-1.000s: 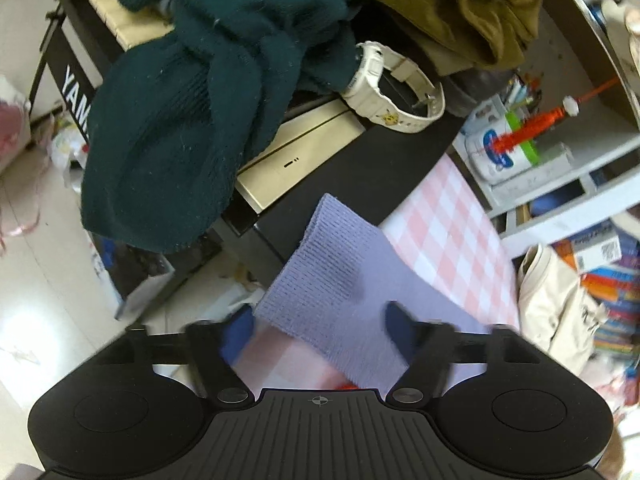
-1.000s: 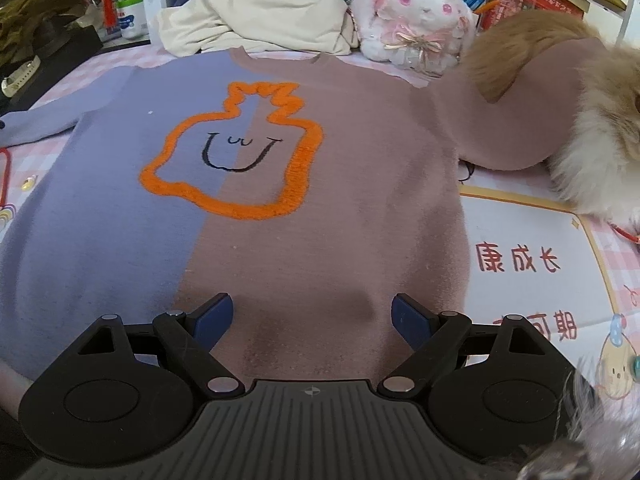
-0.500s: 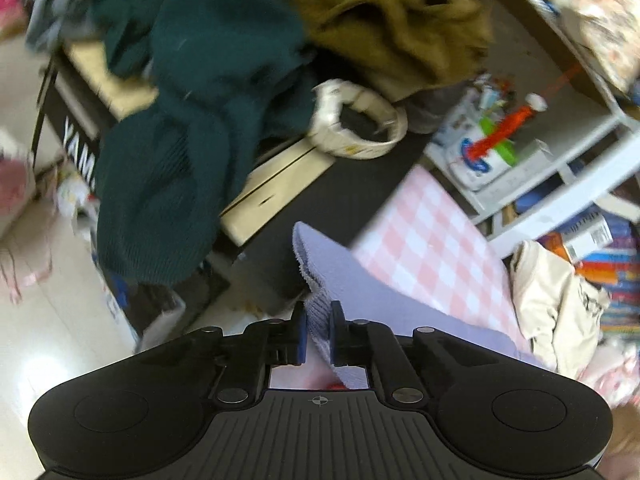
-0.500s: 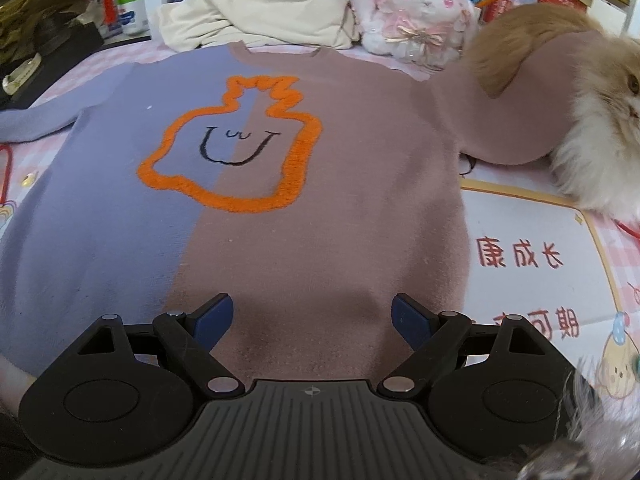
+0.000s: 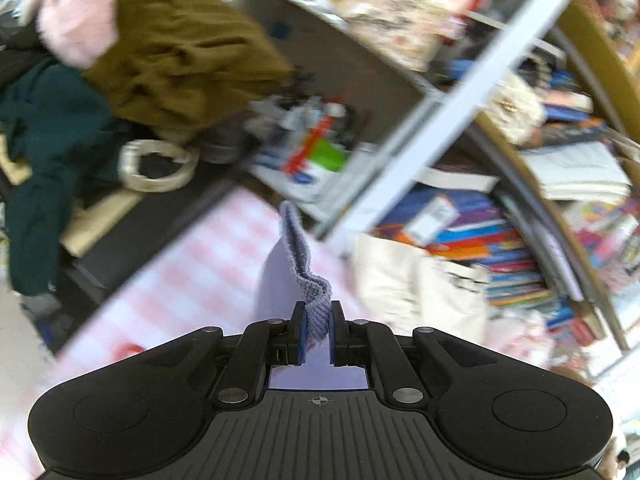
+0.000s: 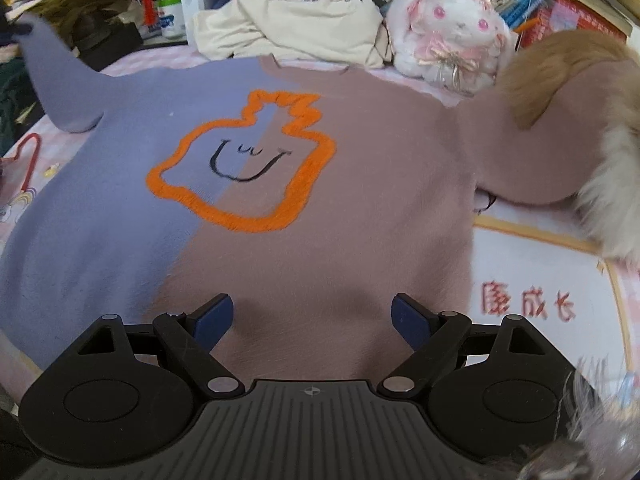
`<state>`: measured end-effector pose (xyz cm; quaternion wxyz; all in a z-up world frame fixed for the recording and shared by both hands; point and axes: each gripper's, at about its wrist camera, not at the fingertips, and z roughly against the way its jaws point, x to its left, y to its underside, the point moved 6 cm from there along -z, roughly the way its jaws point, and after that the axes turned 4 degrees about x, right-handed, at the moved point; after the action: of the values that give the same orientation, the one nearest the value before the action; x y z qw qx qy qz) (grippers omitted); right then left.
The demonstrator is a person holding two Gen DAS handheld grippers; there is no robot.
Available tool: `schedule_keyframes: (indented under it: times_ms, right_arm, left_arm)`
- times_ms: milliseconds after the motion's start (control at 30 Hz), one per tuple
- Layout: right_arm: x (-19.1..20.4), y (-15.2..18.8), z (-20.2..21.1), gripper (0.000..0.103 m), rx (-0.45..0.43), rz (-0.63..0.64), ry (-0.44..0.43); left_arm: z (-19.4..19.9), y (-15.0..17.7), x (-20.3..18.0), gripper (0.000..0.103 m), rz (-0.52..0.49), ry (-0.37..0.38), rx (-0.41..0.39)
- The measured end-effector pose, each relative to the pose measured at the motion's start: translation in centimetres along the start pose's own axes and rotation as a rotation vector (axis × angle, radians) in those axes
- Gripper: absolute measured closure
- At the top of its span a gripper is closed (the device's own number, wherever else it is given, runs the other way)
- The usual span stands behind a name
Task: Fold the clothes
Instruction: 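Grasp the lavender sleeve cuff with the left gripper and lift it, then fold the lavender sleeve across the sweater body and open the left gripper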
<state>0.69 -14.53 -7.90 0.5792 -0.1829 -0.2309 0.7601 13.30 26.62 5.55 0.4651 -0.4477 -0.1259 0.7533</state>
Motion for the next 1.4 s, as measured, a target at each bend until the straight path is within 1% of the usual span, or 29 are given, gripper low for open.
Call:
schedule_keyframes:
  times_ms: [67, 200, 400, 533, 600, 733, 1033, 1067, 1100, 1133, 1167, 1200, 1233, 1300, 1400]
  right_arm:
    - [-0.8, -0.1, 0.2, 0.017, -0.009, 0.021, -0.015]
    - [-2.3, -0.1, 0.3, 0.017, -0.018, 0.068, -0.050]
    - [-4.5, 0.3, 0.3, 0.017, -0.024, 0.111, -0.104]
    - [-5.9, 0.9, 0.0, 0.017, -0.016, 0.120, -0.140]
    - [-6.4, 1.1, 0.0, 0.017, -0.012, 0.127, -0.156]
    - [-7.1, 1.6, -0.1, 0.017, -0.007, 0.151, -0.184]
    - [-8.0, 2.1, -0.2, 0.017, -0.002, 0.187, -0.227]
    - [-8.1, 2.1, -0.2, 0.017, -0.002, 0.190, -0.230]
    - [-8.0, 2.1, -0.2, 0.017, -0.001, 0.195, -0.232]
    - [-8.0, 2.0, -0.2, 0.017, -0.001, 0.200, -0.234]
    - [-8.0, 2.0, -0.2, 0.017, 0.000, 0.204, -0.236]
    - [-8.0, 2.0, -0.2, 0.017, 0.000, 0.209, -0.237]
    - [-8.0, 1.9, -0.2, 0.017, 0.000, 0.215, -0.238]
    - [-7.8, 1.8, -0.3, 0.017, 0.000, 0.226, -0.239]
    - [-7.7, 1.7, -0.4, 0.017, 0.000, 0.234, -0.242]
  left_arm:
    - [-0.2, 0.9, -2.5, 0.095, -0.001, 0.032, -0.007]
    - [-1.8, 2.6, -7.6, 0.095, -0.007, 0.093, 0.007]
    - [-5.1, 4.8, -14.4, 0.095, -0.024, 0.144, 0.039]
    - [-7.0, 6.6, -17.7, 0.095, -0.033, 0.164, 0.052]
    - [-7.9, 7.7, -19.0, 0.095, -0.036, 0.170, 0.061]
    - [-9.9, 9.6, -20.5, 0.095, -0.035, 0.153, 0.081]
    - [-13.7, 13.7, -21.1, 0.095, 0.011, 0.092, 0.151]
    - [-13.9, 14.0, -21.2, 0.092, 0.014, 0.081, 0.158]
    - [-14.1, 14.3, -21.3, 0.086, 0.017, 0.069, 0.165]
    - [-14.2, 14.6, -21.4, 0.073, 0.019, 0.063, 0.174]
    - [-14.0, 14.7, -21.5, 0.064, 0.015, 0.061, 0.173]
    - [-13.8, 14.9, -21.6, 0.047, 0.008, 0.059, 0.170]
    - [-13.2, 14.9, -21.8, 0.037, -0.014, 0.051, 0.149]
    - [-11.9, 14.9, -22.0, 0.033, -0.065, 0.030, 0.098]
    - [-9.4, 15.1, -21.4, 0.032, -0.173, -0.055, 0.031]
